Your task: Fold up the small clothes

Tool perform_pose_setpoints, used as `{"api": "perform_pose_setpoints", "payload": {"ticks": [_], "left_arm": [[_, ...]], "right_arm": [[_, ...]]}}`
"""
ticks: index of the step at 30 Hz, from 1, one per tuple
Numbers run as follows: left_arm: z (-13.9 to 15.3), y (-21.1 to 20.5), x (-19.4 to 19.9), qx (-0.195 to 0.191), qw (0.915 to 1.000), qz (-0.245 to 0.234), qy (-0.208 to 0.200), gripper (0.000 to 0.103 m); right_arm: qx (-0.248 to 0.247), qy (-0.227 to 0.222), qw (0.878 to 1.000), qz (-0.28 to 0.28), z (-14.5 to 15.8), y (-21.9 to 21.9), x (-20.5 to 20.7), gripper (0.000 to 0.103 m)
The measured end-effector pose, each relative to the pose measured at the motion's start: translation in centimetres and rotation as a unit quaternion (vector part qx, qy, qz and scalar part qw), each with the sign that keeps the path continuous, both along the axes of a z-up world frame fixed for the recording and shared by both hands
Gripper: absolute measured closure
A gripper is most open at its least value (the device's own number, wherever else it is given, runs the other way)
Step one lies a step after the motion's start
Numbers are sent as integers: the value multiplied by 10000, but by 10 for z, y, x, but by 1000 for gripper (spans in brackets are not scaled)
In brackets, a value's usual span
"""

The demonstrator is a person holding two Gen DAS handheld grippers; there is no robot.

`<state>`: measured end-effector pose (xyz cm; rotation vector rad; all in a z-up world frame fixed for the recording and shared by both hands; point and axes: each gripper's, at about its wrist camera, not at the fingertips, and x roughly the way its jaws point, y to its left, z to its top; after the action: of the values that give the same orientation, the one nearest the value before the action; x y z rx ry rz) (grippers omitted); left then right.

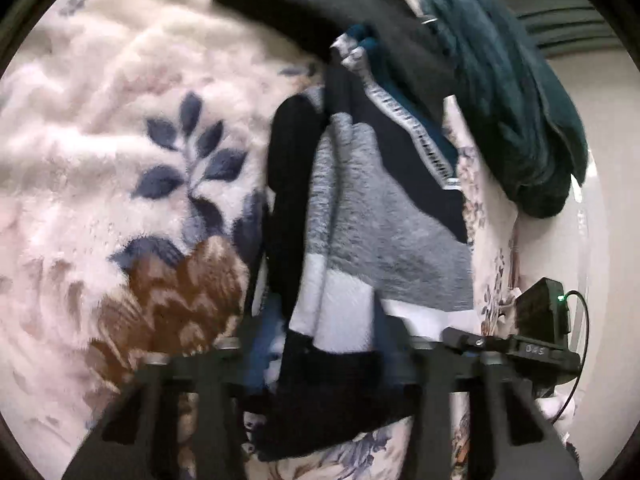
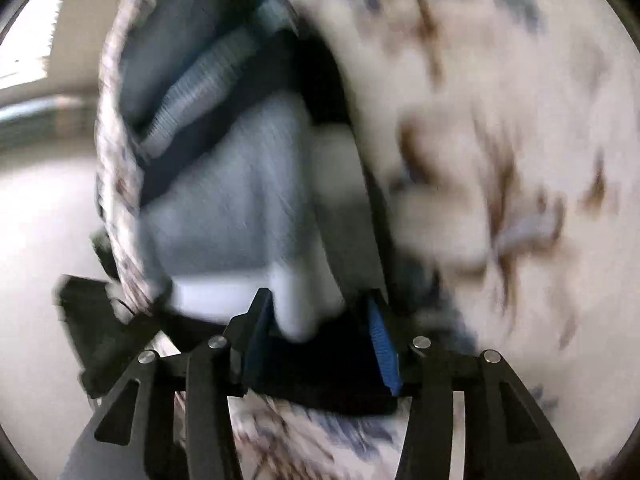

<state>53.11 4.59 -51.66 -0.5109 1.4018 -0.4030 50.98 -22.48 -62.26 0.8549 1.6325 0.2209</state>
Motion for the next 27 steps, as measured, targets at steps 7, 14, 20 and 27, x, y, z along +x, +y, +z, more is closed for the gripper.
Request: {"api": "perform_pose_setpoints", "payload": {"ticks": [7, 14, 20, 27], "left_arm": [[-1, -14, 7, 621, 9975, -260, -209, 76], [16, 3, -40, -112, 9999, 10, -129, 50], [4, -3, -68, 499, 9975, -308, -392, 86], [2, 5, -61, 893, 9942, -495, -326, 84]], "right_arm": [[-252, -96, 9988, -396, -7, -18, -17, 89], [-230, -477, 9985, -148, 27, -25, -44, 45], [65, -166, 9997, 139, 3, -15, -80, 87], [-510, -125, 9983, 248, 1, -10, -76, 91]]}}
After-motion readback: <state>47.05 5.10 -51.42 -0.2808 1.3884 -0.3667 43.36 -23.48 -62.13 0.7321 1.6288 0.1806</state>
